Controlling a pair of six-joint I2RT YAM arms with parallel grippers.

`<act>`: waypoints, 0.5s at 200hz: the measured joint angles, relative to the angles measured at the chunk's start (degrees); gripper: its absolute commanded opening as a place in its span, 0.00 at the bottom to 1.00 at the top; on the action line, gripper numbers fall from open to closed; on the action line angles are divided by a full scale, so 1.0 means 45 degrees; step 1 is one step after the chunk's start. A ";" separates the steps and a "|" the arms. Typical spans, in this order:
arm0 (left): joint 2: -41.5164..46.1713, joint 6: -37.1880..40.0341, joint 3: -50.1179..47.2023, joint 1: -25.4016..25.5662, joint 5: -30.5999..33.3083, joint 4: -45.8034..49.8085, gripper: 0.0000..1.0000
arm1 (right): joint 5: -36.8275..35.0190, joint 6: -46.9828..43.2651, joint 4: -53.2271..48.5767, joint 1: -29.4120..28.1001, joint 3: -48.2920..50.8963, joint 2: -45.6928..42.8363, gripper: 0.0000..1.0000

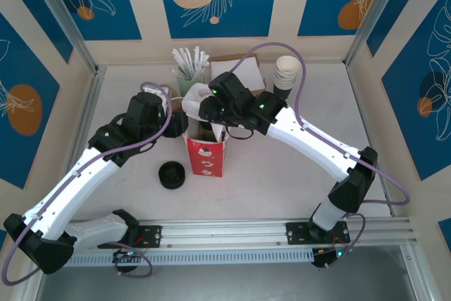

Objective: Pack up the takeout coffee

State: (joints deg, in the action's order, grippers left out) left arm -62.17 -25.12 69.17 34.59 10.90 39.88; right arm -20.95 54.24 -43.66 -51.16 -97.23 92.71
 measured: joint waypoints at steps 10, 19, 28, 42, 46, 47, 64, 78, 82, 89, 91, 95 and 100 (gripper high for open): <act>0.0078 0.0005 0.0102 0.0005 0.0005 0.0107 0.67 | 0.0039 0.0034 0.0097 0.0078 0.0146 0.0029 0.36; 0.0180 0.0010 0.0199 0.0005 0.0005 0.0238 0.68 | 0.0078 0.0039 0.0131 0.0155 0.0257 0.0121 0.35; 0.0355 0.0034 0.0257 0.0005 0.0015 0.0321 0.68 | 0.0087 0.0034 0.0141 0.0233 0.0330 0.0277 0.34; 0.0675 0.0039 0.0379 0.0000 0.0034 0.0481 0.69 | 0.0087 0.0029 0.0131 0.0301 0.0355 0.0578 0.33; 0.0743 0.0039 0.0418 0.0000 0.0049 0.0520 0.69 | 0.0083 0.0034 0.0126 0.0316 0.0355 0.0670 0.32; 0.0767 0.0039 0.0427 0.0000 0.0058 0.0529 0.69 | 0.0078 0.0034 0.0121 0.0325 0.0355 0.0704 0.32; 0.1039 0.0039 0.0583 0.0000 0.0136 0.0675 0.69 | -0.0126 0.0029 -0.0083 0.0335 0.0340 0.1083 0.33; 0.1175 0.0039 0.0612 0.0000 0.0175 0.0680 0.69 | -0.0423 0.0019 -0.0568 0.0277 0.0117 0.1428 0.33; 0.1205 0.0039 0.0612 0.0000 0.0204 0.0685 0.69 | -0.0500 0.0005 -0.0690 0.0262 0.0005 0.1545 0.34; 0.1224 0.0039 0.0612 0.0000 0.0219 0.0690 0.69 | -0.0612 -0.0029 -0.0845 0.0214 -0.0204 0.1715 0.36; 0.1224 0.0039 0.0612 0.0000 0.0223 0.0690 0.69 | -0.0656 -0.0078 -0.0899 0.0199 -0.0272 0.1753 0.36; 0.1224 0.0039 0.0612 0.0000 0.0253 0.0690 0.69 | -0.0695 -0.0078 -0.0952 0.0170 -0.0389 0.1831 0.37; 0.1219 0.0039 0.0612 0.0000 0.0253 0.0690 0.69 | -0.0738 -0.0160 -0.1039 0.0121 -0.0529 0.1909 0.38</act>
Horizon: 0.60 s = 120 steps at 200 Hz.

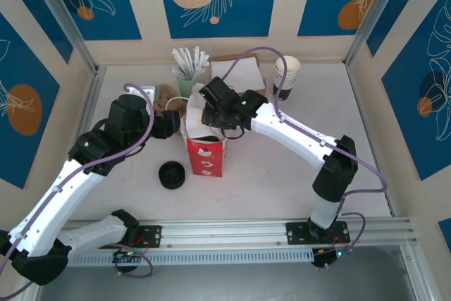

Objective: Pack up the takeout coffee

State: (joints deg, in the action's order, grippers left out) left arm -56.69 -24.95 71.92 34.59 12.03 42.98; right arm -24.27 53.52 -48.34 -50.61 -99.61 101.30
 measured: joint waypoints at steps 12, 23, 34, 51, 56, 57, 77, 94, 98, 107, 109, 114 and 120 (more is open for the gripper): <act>-0.0015 0.0000 0.0000 0.0000 0.0000 0.0024 0.70 | -0.0063 -0.0107 -0.0165 -0.0117 -0.0316 0.0141 0.41; -0.0015 0.0000 0.0000 0.0000 0.0005 0.0044 0.70 | -0.0058 -0.0204 -0.0267 -0.0223 -0.0554 0.0209 0.42; -0.0015 0.0000 0.0000 0.0000 0.0005 0.0049 0.70 | -0.0053 -0.0345 -0.0359 -0.0287 -0.0738 0.0209 0.44; -0.0019 0.0000 0.0000 0.0000 0.0005 0.0107 0.70 | -0.0068 -0.0554 -0.0622 -0.0355 -0.1268 0.0209 0.50; -0.0019 0.0000 0.0000 0.0000 0.0005 0.0126 0.70 | -0.0078 -0.0583 -0.0670 -0.0369 -0.1447 0.0204 0.51; -0.0019 0.0000 0.0000 -0.0005 0.0005 0.0126 0.70 | -0.0083 -0.0622 -0.0685 -0.0374 -0.1501 0.0204 0.51; -0.0019 0.0000 0.0000 -0.0005 0.0005 0.0199 0.70 | -0.0092 -0.0889 -0.0622 -0.0398 -0.1943 0.0029 0.52; -0.0019 0.0000 0.0000 -0.0010 0.0005 0.0219 0.70 | -0.0049 -0.1122 -0.0457 -0.0408 -0.1943 -0.0243 0.51; -0.0019 0.0000 0.0000 -0.0010 0.0005 0.0214 0.70 | -0.0044 -0.1151 -0.0418 -0.0403 -0.1943 -0.0287 0.51; -0.0019 0.0000 -0.0005 -0.0010 0.0005 0.0214 0.70 | 0.0034 -0.1195 -0.0325 -0.0369 -0.1943 -0.0335 0.49; -0.0019 0.0000 -0.0005 -0.0010 0.0005 0.0214 0.70 | 0.0058 -0.1205 -0.0306 -0.0355 -0.1943 -0.0335 0.49; -0.0019 0.0000 -0.0005 -0.0010 0.0000 0.0214 0.70 | 0.0121 -0.1205 -0.0253 -0.0321 -0.1943 -0.0335 0.49; -0.0019 0.0000 -0.0005 -0.0010 0.0005 0.0214 0.70 | 0.0214 -0.1209 -0.0194 -0.0287 -0.1933 -0.0330 0.48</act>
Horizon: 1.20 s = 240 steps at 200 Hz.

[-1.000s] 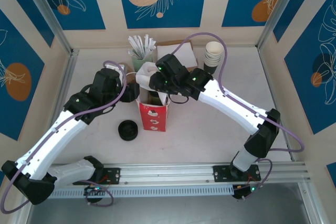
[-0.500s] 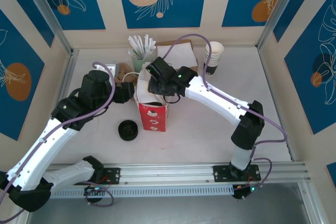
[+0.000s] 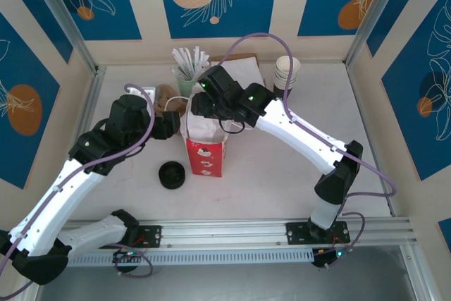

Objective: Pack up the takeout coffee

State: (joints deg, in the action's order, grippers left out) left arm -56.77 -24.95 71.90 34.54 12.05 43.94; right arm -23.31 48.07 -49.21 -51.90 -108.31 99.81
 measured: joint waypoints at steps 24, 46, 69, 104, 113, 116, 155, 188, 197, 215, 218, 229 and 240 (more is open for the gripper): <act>-0.0005 0.0000 0.0000 0.0000 0.0010 -0.0005 0.70 | 0.0287 -0.0039 0.0262 0.0199 0.0097 0.0010 0.47; 0.0000 0.0000 -0.0073 0.0000 0.0092 -0.0073 0.71 | 0.0544 -0.0039 0.0593 0.0403 0.0316 0.0015 0.45; -0.0010 0.0000 -0.0175 0.0000 0.0097 -0.0146 0.71 | 0.0991 -0.0019 0.1010 0.0675 0.0631 0.0170 0.38; -0.0015 0.0000 -0.0243 0.0000 0.0102 -0.0243 0.71 | 0.1253 -0.0029 0.1428 0.0928 0.0685 0.1088 0.33; -0.0015 -0.0005 -0.0287 0.0000 0.0097 -0.0253 0.70 | 0.1253 -0.0024 0.1438 0.0957 0.0680 0.1418 0.32; -0.0015 -0.0005 -0.0306 0.0000 0.0097 -0.0257 0.70 | 0.1248 -0.0029 0.1452 0.0957 0.0680 0.1520 0.32; -0.0015 -0.0010 -0.0520 0.0000 0.0097 -0.0257 0.71 | 0.1127 -0.0029 0.1205 0.0957 0.0573 0.2812 0.30; 0.0000 -0.0015 -0.0597 0.0000 0.0097 -0.0262 0.71 | 0.0797 -0.0039 0.0631 0.0942 0.0291 0.3109 0.30; 0.0005 -0.0015 -0.0617 0.0000 0.0097 -0.0277 0.70 | 0.0733 -0.0044 0.0544 0.0913 0.0097 0.3109 0.31; 0.0010 -0.0015 -0.0651 0.0000 0.0102 -0.0287 0.71 | 0.0636 -0.0185 0.0345 0.0855 -0.0374 0.3045 0.32; 0.0010 -0.0010 -0.0651 0.0000 0.0102 -0.0287 0.71 | 0.0631 -0.0204 0.0321 0.0840 -0.0457 0.3021 0.32; 0.0010 -0.0010 -0.0661 0.0000 0.0131 -0.0291 0.71 | 0.0607 -0.0355 0.0189 0.0772 -0.0738 0.2837 0.32; 0.0010 -0.0010 -0.0661 0.0000 0.0194 -0.0301 0.71 | 0.0607 -0.0481 0.0044 0.0690 -0.1049 0.2574 0.34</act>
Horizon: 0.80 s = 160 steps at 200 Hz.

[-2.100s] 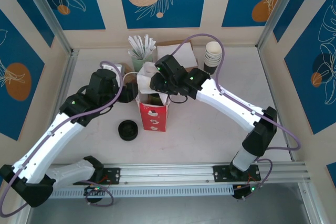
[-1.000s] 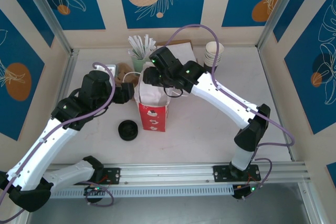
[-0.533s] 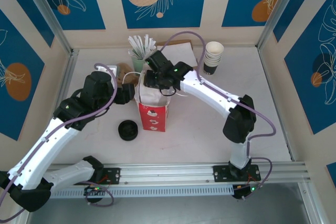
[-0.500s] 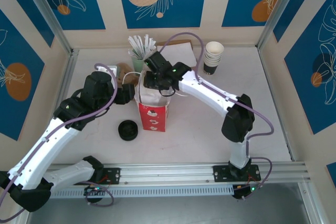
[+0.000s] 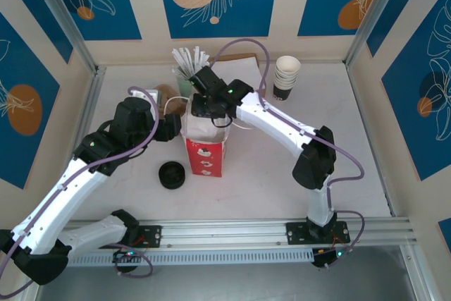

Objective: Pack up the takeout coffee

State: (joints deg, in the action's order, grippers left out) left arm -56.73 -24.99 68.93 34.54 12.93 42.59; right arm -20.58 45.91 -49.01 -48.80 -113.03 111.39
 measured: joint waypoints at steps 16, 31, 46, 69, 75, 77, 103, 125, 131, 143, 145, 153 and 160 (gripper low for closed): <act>0.0000 0.0010 0.0000 0.0000 0.0189 -0.0068 0.73 | 0.0000 -0.0243 -0.0083 -0.0092 -0.0418 -0.0520 0.36; -0.0024 0.0092 0.0000 -0.0010 0.0374 -0.0214 0.78 | -0.0044 -0.0520 -0.0087 -0.0131 -0.0641 -0.1185 0.37; -0.0180 0.0340 0.0000 -0.0068 0.0583 -0.0544 0.82 | -0.0170 -0.0884 -0.0073 -0.0141 -0.0661 -0.1953 0.40; -0.0627 0.0845 -0.0010 -0.0452 0.1059 -0.1175 0.93 | -0.0583 -0.1617 0.0141 0.0019 -0.0355 -0.3220 0.47; -0.0738 0.1039 -0.0049 -0.0617 0.1219 -0.1423 0.95 | -0.0719 -0.1778 0.0248 0.0117 -0.0126 -0.3560 0.47; -0.0763 0.1015 -0.0073 -0.0675 0.1273 -0.1535 0.95 | -0.0748 -0.1885 0.0291 0.0151 -0.0024 -0.3682 0.48; -0.0772 0.2045 -0.0957 -0.1428 0.2239 -0.3177 0.99 | -0.1253 -0.2637 0.0831 0.1195 0.1987 -0.5459 0.59; -0.0607 0.2841 -0.2676 -0.2419 0.2958 -0.5163 0.99 | -0.1651 -0.3147 0.1549 0.2696 0.4619 -0.6994 0.75; -0.0563 0.3050 -0.3274 -0.2754 0.3021 -0.5838 0.99 | -0.1768 -0.3283 0.1962 0.3201 0.5605 -0.7475 0.78; -0.0491 0.3366 -0.4595 -0.3487 0.3138 -0.7145 0.99 | -0.1928 -0.3614 0.2769 0.4192 0.7606 -0.8403 0.81; -0.0476 0.3429 -0.4843 -0.3623 0.3167 -0.7378 0.99 | -0.1943 -0.3701 0.2866 0.4342 0.7941 -0.8553 0.81; -0.0481 0.3575 -0.5702 -0.4153 0.3152 -0.8150 0.99 | -0.2035 -0.3939 0.3424 0.4979 0.9233 -0.9102 0.83; -0.0495 0.3696 -0.6450 -0.4643 0.3089 -0.8806 0.99 | -0.2084 -0.4211 0.4041 0.5571 1.0404 -0.9549 0.84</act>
State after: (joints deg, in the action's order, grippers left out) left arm -58.96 -8.36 39.90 13.65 26.83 2.96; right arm -29.95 26.96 -30.83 -23.73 -66.22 68.42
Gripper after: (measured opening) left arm 0.987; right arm 0.820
